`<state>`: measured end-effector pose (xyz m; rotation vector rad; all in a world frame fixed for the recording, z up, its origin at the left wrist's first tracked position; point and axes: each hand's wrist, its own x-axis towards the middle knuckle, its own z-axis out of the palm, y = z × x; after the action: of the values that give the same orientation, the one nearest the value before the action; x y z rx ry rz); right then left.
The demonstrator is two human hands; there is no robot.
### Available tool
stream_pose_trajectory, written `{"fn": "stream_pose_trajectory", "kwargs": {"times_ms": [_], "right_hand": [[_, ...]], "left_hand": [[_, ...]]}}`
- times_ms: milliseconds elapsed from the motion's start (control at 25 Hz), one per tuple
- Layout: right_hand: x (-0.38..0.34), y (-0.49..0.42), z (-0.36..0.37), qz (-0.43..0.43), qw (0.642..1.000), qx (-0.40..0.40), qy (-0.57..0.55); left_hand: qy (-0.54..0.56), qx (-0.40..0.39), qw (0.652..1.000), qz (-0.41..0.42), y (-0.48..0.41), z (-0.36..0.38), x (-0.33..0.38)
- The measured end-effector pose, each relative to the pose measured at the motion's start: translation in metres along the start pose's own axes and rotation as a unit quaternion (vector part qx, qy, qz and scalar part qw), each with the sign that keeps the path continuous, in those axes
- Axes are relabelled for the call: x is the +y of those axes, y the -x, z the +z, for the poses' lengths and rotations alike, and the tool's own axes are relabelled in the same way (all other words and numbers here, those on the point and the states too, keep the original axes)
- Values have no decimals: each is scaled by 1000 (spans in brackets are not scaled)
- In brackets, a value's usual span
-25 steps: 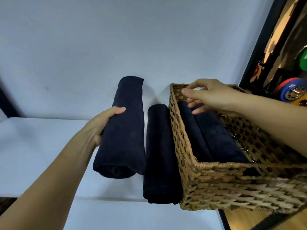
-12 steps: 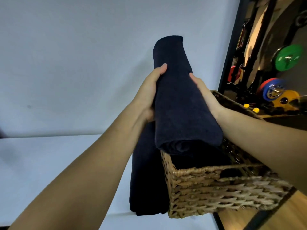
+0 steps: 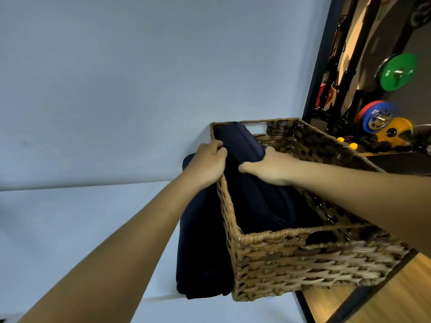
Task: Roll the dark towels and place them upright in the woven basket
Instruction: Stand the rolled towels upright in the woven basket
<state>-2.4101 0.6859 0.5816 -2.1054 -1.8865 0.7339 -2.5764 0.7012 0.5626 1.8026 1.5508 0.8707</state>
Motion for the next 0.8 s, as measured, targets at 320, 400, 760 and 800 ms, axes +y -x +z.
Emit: {"fn": "stream_pose_trajectory", "kwargs": {"times_ms": [320, 400, 760, 800], "right_hand": [[-9, 4, -14, 4, 983, -158, -91], [-1, 10, -14, 9, 973, -170, -155], [-38, 15, -7, -6, 981, -173, 81], [-29, 20, -17, 6, 980, -200, -19]], "left_hand": [[-86, 49, 986, 132, 3, 1, -1], [-87, 29, 987, 133, 6, 1, 0], [-154, 0, 980, 128, 3, -5, 3], [-171, -4, 977, 125, 1, -5, 4]]}}
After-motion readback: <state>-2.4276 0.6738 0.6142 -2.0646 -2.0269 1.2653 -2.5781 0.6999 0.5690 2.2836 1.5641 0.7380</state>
